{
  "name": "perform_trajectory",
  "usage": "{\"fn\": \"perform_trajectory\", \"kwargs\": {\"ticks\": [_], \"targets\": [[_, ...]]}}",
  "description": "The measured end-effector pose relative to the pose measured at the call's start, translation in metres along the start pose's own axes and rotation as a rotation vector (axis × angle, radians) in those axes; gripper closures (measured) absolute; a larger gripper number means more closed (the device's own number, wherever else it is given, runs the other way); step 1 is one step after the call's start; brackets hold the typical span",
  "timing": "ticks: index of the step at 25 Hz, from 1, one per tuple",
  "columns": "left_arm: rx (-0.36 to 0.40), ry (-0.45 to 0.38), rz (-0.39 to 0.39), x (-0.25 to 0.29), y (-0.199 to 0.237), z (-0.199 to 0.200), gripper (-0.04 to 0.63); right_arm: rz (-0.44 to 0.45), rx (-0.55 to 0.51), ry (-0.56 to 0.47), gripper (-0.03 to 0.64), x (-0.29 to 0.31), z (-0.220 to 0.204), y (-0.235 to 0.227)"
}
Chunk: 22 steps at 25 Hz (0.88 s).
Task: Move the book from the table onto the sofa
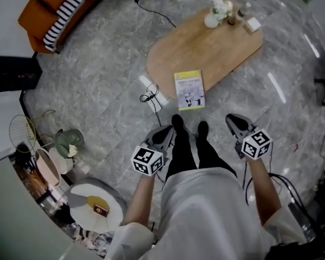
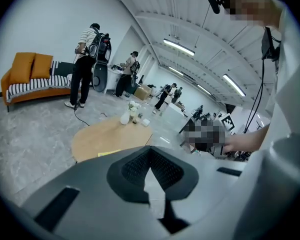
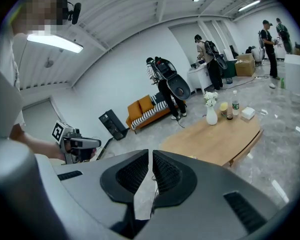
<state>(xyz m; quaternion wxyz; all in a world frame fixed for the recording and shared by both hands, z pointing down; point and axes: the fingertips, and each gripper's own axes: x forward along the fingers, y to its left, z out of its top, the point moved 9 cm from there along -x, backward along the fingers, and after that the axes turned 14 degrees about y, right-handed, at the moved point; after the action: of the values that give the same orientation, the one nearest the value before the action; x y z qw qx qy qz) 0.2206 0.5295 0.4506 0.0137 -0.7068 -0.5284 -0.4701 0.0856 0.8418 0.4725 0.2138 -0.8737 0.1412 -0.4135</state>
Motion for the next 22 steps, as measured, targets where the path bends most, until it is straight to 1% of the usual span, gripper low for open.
{"fn": "perform_trajectory", "kwargs": {"ticks": [9, 17, 22], "targets": [[-0.021, 0.032, -0.013, 0.05, 0.045, -0.008, 0.594, -0.019, 0.027, 0.048, 0.571, 0.047, -0.02, -0.028], [-0.033, 0.063, -0.017, 0.098, 0.074, -0.033, 0.594, -0.015, 0.056, 0.086, 0.569, 0.087, -0.048, -0.054], [-0.05, 0.076, -0.007, 0.126, 0.092, -0.048, 0.594, -0.001, 0.074, 0.095, 0.569, 0.113, -0.062, -0.071]]}}
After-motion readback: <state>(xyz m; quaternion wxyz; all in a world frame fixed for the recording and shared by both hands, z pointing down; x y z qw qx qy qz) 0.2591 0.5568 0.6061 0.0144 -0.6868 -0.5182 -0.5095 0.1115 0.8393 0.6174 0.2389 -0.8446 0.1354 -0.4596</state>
